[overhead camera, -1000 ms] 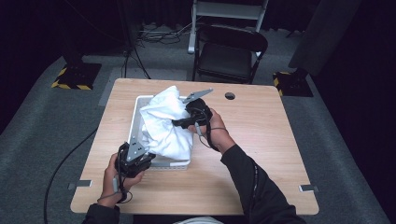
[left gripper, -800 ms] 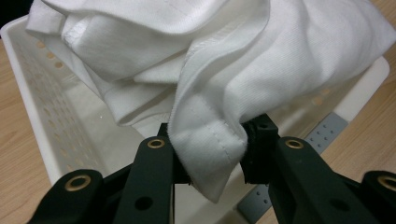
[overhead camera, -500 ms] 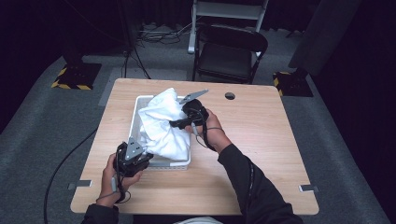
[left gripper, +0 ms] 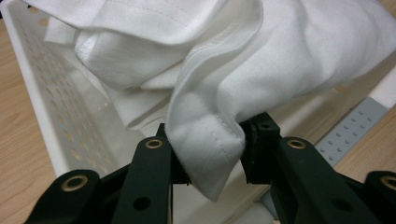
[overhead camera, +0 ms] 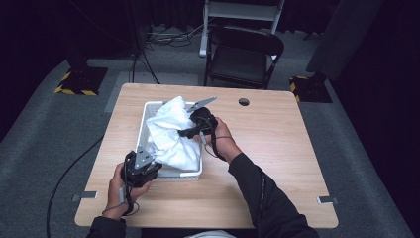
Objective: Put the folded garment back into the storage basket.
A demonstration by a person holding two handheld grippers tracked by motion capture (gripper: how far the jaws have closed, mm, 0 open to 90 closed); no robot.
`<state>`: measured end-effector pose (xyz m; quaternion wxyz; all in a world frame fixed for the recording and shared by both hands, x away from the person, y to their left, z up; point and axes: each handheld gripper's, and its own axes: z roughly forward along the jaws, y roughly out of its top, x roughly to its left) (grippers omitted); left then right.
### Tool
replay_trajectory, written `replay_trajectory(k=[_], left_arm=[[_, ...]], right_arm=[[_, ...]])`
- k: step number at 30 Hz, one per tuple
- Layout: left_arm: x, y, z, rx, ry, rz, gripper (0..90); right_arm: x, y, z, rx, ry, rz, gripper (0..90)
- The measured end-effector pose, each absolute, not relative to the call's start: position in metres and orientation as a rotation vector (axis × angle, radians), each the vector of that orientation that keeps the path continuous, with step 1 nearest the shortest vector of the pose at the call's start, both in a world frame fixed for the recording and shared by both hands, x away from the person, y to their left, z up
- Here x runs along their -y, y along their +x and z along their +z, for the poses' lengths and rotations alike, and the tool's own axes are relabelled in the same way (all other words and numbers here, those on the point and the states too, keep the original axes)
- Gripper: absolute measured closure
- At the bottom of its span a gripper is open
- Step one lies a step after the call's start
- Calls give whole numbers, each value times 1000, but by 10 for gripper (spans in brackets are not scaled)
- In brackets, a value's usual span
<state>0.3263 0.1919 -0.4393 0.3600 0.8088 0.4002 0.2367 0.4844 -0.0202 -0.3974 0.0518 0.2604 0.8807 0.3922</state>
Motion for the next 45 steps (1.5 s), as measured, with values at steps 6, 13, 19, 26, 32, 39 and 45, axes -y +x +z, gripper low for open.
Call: replay_trajectory(k=[6,13,19,26,32,39,45], left_arm=[[-192,327,-441,-1039,2090,611,678],[-190,330,-446,-1047,2115,602,677],[-190,331,-448,-1060,2119,591,673],[-190,332,-448,-1066,2116,586,671],[-188,334,-448,-1069,2121,588,670],[-188,336,-448,-1070,2122,581,658],[-188,337,-448,-1082,2113,566,638]], right_arm=[[19,487,-404,-2689,811,1180,575],[16,489,-410,-2704,818,1144,573],[13,492,-415,-2719,820,1109,569],[9,493,-422,-2738,813,1044,565],[7,495,-427,-2741,823,1030,562],[5,495,-429,-2737,829,1002,544],[3,496,-430,-2734,819,976,515]])
